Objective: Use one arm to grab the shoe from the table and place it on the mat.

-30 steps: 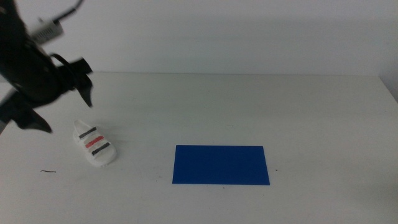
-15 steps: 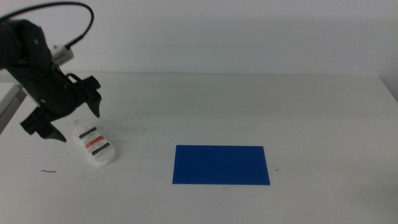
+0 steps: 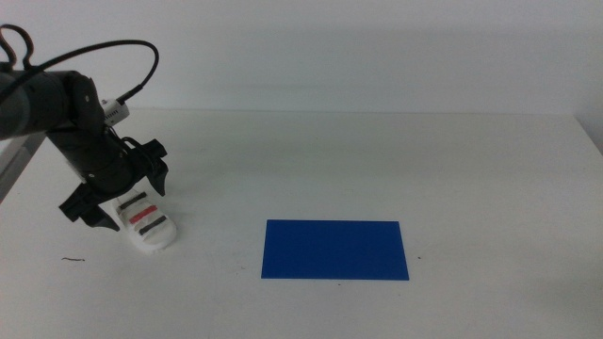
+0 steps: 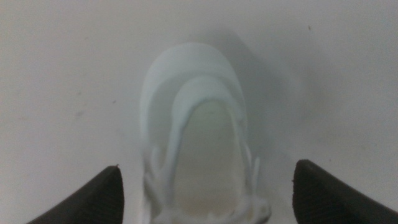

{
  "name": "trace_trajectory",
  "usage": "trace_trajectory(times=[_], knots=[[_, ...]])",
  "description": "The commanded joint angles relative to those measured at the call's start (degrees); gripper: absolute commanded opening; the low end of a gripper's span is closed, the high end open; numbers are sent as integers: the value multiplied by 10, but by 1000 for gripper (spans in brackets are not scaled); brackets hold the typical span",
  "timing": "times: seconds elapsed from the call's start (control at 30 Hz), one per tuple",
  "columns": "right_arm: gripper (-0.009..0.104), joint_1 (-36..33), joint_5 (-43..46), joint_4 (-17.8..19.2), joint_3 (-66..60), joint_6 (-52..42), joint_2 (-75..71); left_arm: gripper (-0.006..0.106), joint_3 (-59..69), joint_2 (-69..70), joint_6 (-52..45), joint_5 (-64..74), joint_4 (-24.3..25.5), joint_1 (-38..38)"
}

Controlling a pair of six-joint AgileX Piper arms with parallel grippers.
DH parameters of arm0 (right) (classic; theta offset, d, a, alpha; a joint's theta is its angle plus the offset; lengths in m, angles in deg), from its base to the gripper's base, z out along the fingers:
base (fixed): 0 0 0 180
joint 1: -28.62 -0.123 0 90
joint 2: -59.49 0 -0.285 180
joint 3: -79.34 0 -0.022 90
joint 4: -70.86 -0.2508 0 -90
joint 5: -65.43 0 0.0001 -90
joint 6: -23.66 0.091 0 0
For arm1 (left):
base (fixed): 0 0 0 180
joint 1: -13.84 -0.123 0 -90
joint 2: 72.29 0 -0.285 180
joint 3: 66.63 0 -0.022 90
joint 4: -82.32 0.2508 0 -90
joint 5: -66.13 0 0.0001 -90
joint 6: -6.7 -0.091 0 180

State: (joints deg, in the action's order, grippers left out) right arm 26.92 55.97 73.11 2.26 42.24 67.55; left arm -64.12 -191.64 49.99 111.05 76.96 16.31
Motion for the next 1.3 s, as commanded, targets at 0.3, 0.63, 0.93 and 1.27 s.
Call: trace_trajectory(times=[0.3, 0.63, 0.93, 1.27], knots=[[79, -1, 4, 3, -1, -2, -3, 37, -4, 1, -9, 13, -35, 0], [79, -1, 4, 3, -1, -2, -3, 1, -129, 19, 44, 147, -25, 153], [79, -1, 4, 3, -1, -2, -3, 1, -241, -56, 112, 187, -11, 316], [79, -1, 4, 3, -1, -2, -3, 1, -271, -93, -198, 194, -18, 353]])
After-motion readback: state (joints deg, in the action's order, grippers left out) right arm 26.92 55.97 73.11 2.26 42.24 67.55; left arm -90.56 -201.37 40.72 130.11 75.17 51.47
